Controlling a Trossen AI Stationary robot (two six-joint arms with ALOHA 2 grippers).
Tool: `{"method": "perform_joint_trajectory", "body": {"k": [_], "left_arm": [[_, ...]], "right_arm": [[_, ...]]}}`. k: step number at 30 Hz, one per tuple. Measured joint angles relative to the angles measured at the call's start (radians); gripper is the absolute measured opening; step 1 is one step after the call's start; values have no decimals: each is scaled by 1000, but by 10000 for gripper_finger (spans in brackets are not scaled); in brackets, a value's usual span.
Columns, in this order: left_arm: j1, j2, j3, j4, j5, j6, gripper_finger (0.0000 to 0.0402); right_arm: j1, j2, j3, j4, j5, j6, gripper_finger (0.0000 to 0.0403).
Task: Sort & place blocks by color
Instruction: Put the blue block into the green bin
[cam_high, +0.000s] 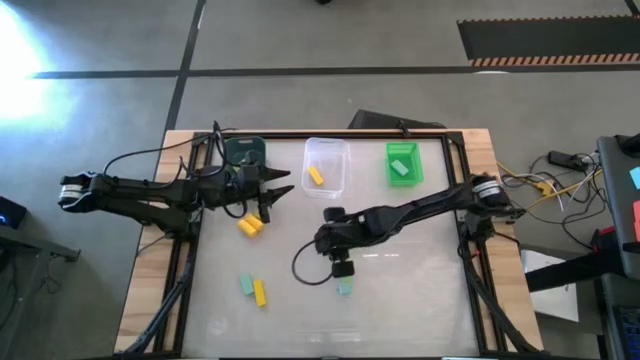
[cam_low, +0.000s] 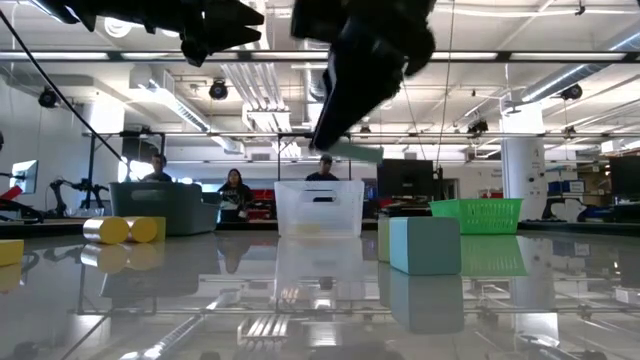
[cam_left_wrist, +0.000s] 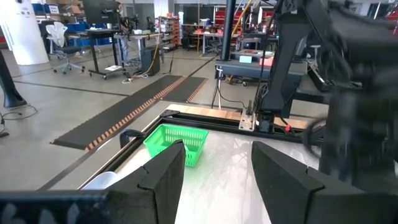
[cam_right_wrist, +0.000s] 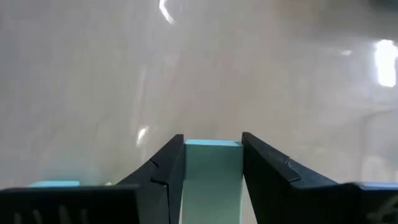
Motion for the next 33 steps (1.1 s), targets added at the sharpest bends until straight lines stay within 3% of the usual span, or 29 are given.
{"method": "perform_joint_trajectory", "body": {"k": [7,14,20,25,33], "left_arm": [[0,6,-1,1,0,-1,171],[-8,15,-3,10,35,-10,171],[-45,100,-46,198,156,-11,171],[-68,229,-58,388,182,-10,171],[-106,420,-47,613,204,-13,171]], "right_arm": [[-2,-205,-211,305,12,11,119],[-2,-364,-516,901,62,18,119],[-2,-404,-699,1350,71,16,120],[-2,-407,-744,1481,77,3,121],[-2,-414,-735,1492,78,-22,122]]}}
